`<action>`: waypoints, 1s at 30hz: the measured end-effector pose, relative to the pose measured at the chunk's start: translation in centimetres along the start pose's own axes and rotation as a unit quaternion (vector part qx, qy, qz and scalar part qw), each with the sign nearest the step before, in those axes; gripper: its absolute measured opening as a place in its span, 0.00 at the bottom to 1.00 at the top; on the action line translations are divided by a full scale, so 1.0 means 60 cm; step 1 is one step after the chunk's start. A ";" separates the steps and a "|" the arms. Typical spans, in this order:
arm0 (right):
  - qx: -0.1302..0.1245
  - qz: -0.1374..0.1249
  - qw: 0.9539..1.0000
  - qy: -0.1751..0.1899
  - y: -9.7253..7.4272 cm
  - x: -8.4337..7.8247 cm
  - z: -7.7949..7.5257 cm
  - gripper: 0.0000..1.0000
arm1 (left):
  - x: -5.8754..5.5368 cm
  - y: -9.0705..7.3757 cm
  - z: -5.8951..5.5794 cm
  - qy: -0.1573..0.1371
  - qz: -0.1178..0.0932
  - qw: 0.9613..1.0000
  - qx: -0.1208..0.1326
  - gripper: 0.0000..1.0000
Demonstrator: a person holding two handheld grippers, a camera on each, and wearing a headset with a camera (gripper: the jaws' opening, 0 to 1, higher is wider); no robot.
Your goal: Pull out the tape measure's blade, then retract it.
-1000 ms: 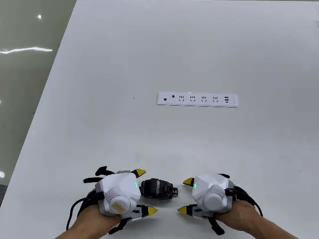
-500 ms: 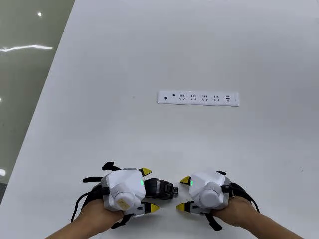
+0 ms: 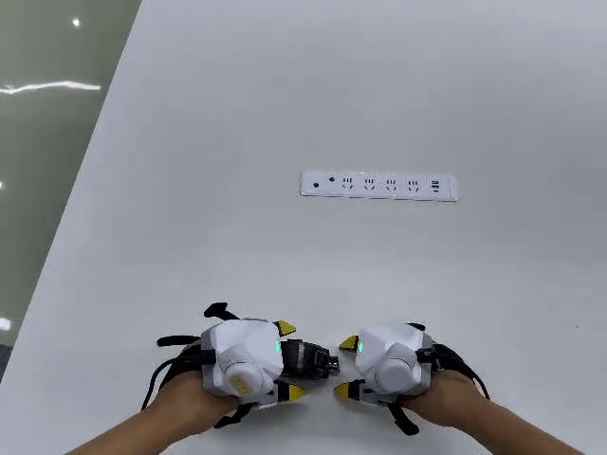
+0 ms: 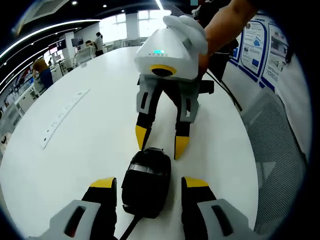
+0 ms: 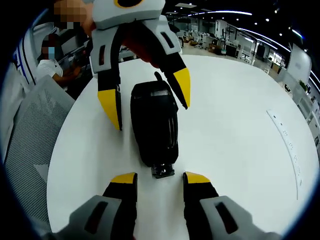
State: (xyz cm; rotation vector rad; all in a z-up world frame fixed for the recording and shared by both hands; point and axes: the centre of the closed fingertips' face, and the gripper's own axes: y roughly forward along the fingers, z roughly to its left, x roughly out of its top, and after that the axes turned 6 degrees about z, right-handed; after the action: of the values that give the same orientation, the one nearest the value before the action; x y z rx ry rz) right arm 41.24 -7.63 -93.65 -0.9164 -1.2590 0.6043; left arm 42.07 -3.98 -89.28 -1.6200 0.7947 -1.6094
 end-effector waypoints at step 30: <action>-0.003 -0.002 0.999 -0.034 0.008 0.007 -0.009 0.27 | 0.001 0.015 0.005 0.037 0.012 0.999 -0.017 0.36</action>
State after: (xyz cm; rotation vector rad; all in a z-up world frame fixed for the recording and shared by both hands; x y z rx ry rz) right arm 41.91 -7.17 -93.84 -0.9039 -1.3239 0.6343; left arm 42.44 -4.50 -89.97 -1.5761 0.8798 -1.6563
